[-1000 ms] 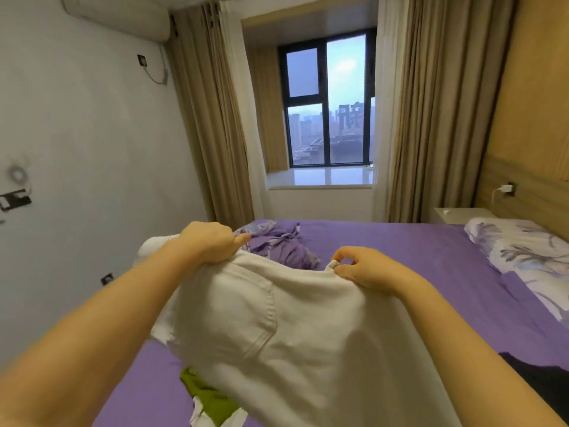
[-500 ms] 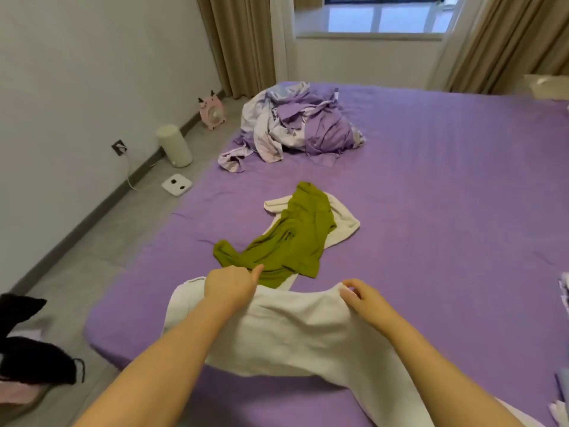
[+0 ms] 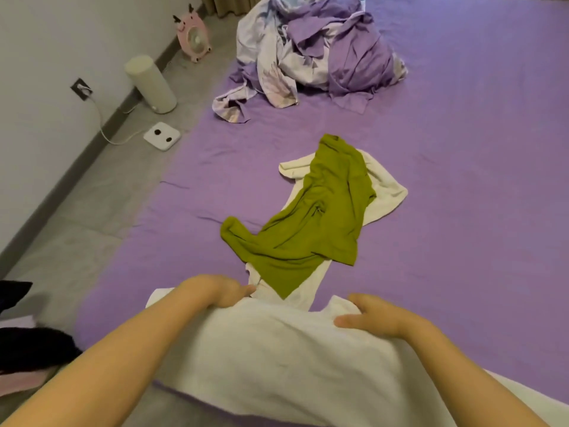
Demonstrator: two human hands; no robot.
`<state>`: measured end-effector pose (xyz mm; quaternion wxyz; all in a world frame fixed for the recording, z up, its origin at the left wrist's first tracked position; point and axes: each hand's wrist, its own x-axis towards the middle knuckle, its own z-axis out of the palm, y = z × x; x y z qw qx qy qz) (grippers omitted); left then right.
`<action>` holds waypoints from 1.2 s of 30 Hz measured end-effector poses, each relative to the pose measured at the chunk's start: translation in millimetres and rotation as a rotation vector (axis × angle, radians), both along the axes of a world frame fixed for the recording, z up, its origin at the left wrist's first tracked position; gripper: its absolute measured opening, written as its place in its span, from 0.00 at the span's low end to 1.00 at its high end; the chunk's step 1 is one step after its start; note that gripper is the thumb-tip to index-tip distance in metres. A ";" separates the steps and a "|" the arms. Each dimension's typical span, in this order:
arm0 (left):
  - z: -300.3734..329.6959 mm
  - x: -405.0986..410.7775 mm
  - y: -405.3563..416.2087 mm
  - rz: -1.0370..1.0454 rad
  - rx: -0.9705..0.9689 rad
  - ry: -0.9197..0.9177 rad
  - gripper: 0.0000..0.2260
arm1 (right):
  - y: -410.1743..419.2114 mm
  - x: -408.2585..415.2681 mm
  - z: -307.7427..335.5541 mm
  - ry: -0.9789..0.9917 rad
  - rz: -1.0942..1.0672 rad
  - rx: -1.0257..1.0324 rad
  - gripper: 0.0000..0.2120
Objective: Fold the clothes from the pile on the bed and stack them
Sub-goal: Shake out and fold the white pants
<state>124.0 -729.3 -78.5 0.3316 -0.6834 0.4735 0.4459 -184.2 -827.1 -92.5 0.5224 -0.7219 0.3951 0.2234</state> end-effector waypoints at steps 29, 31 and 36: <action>-145.8 -139.4 -24.1 -0.307 -0.622 0.138 0.34 | -2.9 -17.7 -123.1 0.117 -0.287 -0.432 0.16; -149.8 -142.5 -24.9 -0.355 -0.567 0.096 0.38 | 6.9 -45.8 -123.8 0.174 -0.224 -0.458 0.21; -138.0 -158.6 -33.6 -0.376 -0.464 -0.010 0.42 | 22.4 -123.0 -116.3 0.239 -0.134 -0.499 0.24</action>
